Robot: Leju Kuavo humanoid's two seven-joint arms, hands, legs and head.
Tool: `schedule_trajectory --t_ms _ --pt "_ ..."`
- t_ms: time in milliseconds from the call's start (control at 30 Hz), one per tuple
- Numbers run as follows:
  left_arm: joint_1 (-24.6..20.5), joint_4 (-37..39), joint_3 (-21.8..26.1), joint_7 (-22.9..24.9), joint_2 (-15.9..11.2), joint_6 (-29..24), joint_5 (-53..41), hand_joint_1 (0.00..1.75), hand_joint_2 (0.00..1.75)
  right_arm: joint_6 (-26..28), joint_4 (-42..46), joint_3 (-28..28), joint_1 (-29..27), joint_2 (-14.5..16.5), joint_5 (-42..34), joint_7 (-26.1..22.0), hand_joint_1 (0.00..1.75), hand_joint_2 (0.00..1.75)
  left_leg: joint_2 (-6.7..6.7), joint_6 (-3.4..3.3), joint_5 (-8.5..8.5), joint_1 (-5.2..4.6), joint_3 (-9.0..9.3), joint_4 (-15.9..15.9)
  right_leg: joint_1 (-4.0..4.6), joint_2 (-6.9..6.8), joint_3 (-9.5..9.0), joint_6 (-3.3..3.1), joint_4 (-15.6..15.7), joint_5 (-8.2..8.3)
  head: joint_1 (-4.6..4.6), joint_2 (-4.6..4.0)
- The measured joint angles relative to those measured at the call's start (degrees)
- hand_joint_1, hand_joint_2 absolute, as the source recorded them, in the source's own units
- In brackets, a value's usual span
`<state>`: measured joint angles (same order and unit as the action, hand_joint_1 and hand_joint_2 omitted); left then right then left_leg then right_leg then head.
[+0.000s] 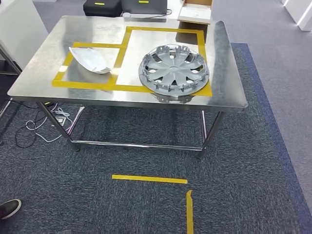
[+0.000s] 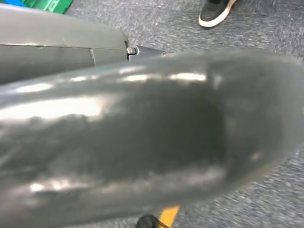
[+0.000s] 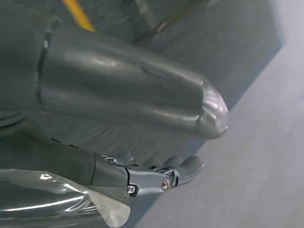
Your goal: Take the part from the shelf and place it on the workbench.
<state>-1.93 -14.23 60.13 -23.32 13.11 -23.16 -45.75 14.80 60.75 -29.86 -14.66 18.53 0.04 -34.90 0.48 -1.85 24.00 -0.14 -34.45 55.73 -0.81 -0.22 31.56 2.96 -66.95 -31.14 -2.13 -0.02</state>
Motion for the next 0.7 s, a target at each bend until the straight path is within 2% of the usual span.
schedule_trajectory --t_ms 33,67,100,133,167,200,233,267,333,367,400,433,467,533,567,600,667,700 --pt "-0.02 0.0 0.01 0.01 0.07 0.04 -0.39 0.0 0.0 0.75 -1.75 -0.6 0.48 -0.01 1.28 0.57 0.0 0.0 -0.01 0.3 -0.46 -0.03 -0.65 0.4 -0.04 0.03 -3.78 -0.06 5.02 0.03 0.02 0.0" --pt "-0.04 0.0 0.04 0.01 0.19 0.04 -0.79 0.0 0.0 0.83 -4.09 -1.46 1.1 -0.03 3.18 1.03 0.0 0.0 0.0 0.63 -0.98 -0.07 -1.14 0.74 -0.01 0.08 -6.63 -0.28 9.25 -0.63 0.06 0.0" --pt "-0.06 0.0 0.1 0.05 0.32 -0.01 -1.17 0.0 0.0 0.18 -6.88 -2.57 1.82 -0.09 5.36 1.58 0.0 0.0 0.02 0.95 -1.49 -0.08 -1.44 0.94 0.09 0.15 -8.26 -0.59 12.08 -1.44 0.09 0.0" --pt "-0.08 0.0 0.19 0.1 0.49 -0.1 -1.58 0.0 0.0 -0.69 -10.06 -3.85 2.54 -0.2 7.62 2.59 0.0 0.0 0.05 1.27 -2.0 -0.03 -1.66 0.99 0.27 0.2 -8.74 -1.0 13.39 -1.83 0.1 -0.01" --pt "-0.1 0.0 0.32 0.1 0.65 -0.25 -1.88 0.0 0.0 -1.34 -13.51 -5.25 3.24 -0.29 9.72 4.34 0.0 0.0 0.05 1.6 -2.39 0.09 -1.81 0.92 0.31 0.15 -8.27 -1.51 13.49 -1.66 0.14 -0.01" --pt "-0.1 0.0 0.48 0.0 0.79 -0.38 -2.08 0.0 0.0 -1.33 -16.97 -6.66 3.92 -0.39 11.63 6.84 0.0 0.0 -0.01 1.95 -1.87 0.23 -2.02 1.16 0.33 0.0 -7.79 -2.01 13.48 -1.24 0.13 0.0" --pt "-0.07 0.0 0.67 -0.17 0.96 -0.5 -2.26 0.0 0.0 -0.53 -20.4 -8.0 4.55 -0.48 13.6 10.08 0.0 0.0 -0.09 2.32 -0.28 0.34 -2.36 2.24 0.3 -0.19 -7.34 -2.58 13.5 -0.74 0.04 0.0" --pt "-0.02 0.0 0.87 -0.34 1.08 -0.62 -2.41 0.0 0.0 0.66 -23.6 -9.16 5.13 -0.53 15.72 13.55 0.0 0.0 -0.17 2.65 2.33 0.42 -2.92 4.53 0.23 -0.4 -6.79 -3.06 13.52 -0.18 -0.04 0.0" --pt "0.04 0.0 1.22 -0.44 1.31 -0.75 -3.0 0.0 0.0 2.41 -29.06 -10.58 6.07 -0.72 20.42 19.05 0.0 0.0 -0.22 3.14 8.33 0.5 -4.29 11.96 0.29 -0.65 -5.76 -3.52 13.28 0.77 -0.21 -0.01" --pt "0.02 0.0 1.34 -0.22 1.35 -0.79 -3.3 0.0 0.0 2.46 -31.32 -10.84 6.53 -0.85 22.81 20.39 0.0 0.0 -0.22 3.27 10.0 0.52 -4.66 15.42 0.32 -0.71 -5.18 -3.54 12.98 1.19 -0.22 -0.01" --pt "-0.02 0.01 1.42 0.16 1.39 -0.83 -3.61 0.0 0.0 2.06 -33.28 -10.91 7.04 -1.01 24.86 20.93 0.0 0.0 -0.22 3.3 10.32 0.52 -4.36 17.37 0.34 -0.72 -4.5 -3.49 12.54 1.53 -0.22 -0.01" --pt "-0.07 0.01 1.47 0.64 1.41 -0.9 -3.84 0.0 0.0 1.52 -34.99 -10.93 7.62 -1.17 26.33 21.05 0.0 0.0 -0.23 3.23 9.58 0.52 -3.14 17.12 0.35 -0.7 -3.75 -3.43 12.01 1.81 -0.23 -0.01" --pt "-0.1 0.02 1.49 1.15 1.43 -0.98 -4.04 0.0 0.0 1.09 -36.45 -10.93 8.21 -1.31 27.24 21.07 0.0 0.0 -0.25 3.06 8.2 0.51 -0.95 14.52 0.36 -0.64 -2.91 -3.33 11.49 2.04 -0.24 -0.01" --pt "-0.15 0.02 1.51 2.04 1.44 -1.11 -4.48 0.0 0.0 0.72 -38.51 -10.98 9.2 -1.45 27.74 20.99 0.0 0.0 -0.41 2.5 6.21 0.42 4.36 6.12 0.46 -0.55 -1.54 -3.0 10.65 2.44 -0.24 -0.01" --pt "-0.15 0.03 1.51 2.5 1.48 -1.16 -4.76 0.0 0.0 0.64 -39.28 -11.04 9.6 -1.48 27.8 20.9 0.0 0.0 -0.51 2.25 5.92 0.33 6.14 2.83 0.53 -0.55 -1.02 -2.7 10.39 2.75 -0.21 0.0" --pt "-0.1 0.03 1.51 2.9 1.51 -1.16 -5.06 0.0 0.0 0.53 -39.97 -11.11 9.95 -1.52 27.81 20.7 0.0 0.0 -0.59 2.03 5.91 0.2 6.97 1.05 0.57 -0.58 -0.63 -2.38 10.23 3.1 -0.21 0.0" --pt "0.03 0.04 1.52 3.23 1.59 -0.86 -5.57 0.0 0.0 0.13 -41.11 -11.37 10.47 -1.62 27.77 19.79 0.0 0.0 -0.56 1.52 5.55 0.05 6.73 0.38 0.55 -0.59 -0.17 -1.68 10.23 3.81 -0.18 0.0" --pt "0.08 0.04 1.53 3.01 1.62 -0.55 -5.71 0.0 0.0 -0.21 -41.52 -11.57 10.65 -1.69 27.75 19.03 0.0 0.0 -0.42 1.14 5.11 0.12 6.47 0.24 0.5 -0.5 0.02 -1.39 10.11 3.55 -0.18 -0.01"
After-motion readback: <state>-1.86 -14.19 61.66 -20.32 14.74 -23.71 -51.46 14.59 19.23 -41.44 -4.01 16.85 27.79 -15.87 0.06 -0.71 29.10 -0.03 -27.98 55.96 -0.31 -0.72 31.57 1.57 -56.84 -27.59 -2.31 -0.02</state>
